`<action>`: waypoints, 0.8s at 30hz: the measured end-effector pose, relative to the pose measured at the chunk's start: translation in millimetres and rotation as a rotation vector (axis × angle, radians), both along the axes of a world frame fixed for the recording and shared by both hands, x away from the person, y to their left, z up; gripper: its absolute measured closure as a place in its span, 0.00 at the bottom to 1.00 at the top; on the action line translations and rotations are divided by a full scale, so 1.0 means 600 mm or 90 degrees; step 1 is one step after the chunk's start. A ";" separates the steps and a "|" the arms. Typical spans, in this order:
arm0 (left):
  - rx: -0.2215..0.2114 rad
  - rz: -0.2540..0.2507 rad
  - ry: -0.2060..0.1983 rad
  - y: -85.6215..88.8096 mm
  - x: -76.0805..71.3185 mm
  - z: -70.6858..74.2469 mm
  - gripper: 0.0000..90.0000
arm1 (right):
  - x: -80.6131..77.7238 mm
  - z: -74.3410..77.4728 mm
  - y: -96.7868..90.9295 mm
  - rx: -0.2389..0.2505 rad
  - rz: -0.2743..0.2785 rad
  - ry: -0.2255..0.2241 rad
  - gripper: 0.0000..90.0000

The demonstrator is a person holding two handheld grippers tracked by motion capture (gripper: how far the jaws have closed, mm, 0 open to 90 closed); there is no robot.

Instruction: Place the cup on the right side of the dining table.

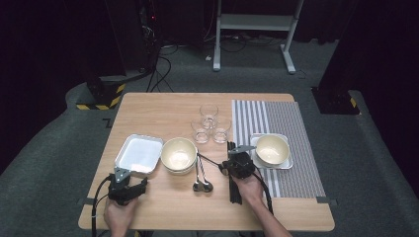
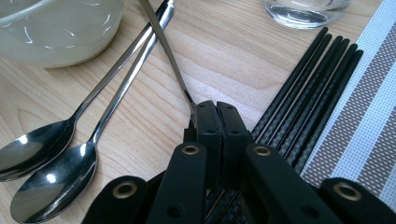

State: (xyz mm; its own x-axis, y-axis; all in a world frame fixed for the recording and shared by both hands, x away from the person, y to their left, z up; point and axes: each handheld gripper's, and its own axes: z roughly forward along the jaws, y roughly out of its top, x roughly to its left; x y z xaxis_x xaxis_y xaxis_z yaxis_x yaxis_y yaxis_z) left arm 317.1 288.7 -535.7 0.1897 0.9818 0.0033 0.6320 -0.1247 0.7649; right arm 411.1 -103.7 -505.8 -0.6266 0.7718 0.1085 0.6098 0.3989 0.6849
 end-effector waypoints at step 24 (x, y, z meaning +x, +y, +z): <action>0.002 0.001 0.000 -0.001 0.000 0.000 0.30 | -0.001 0.007 -0.011 0.020 -0.006 -0.003 1.00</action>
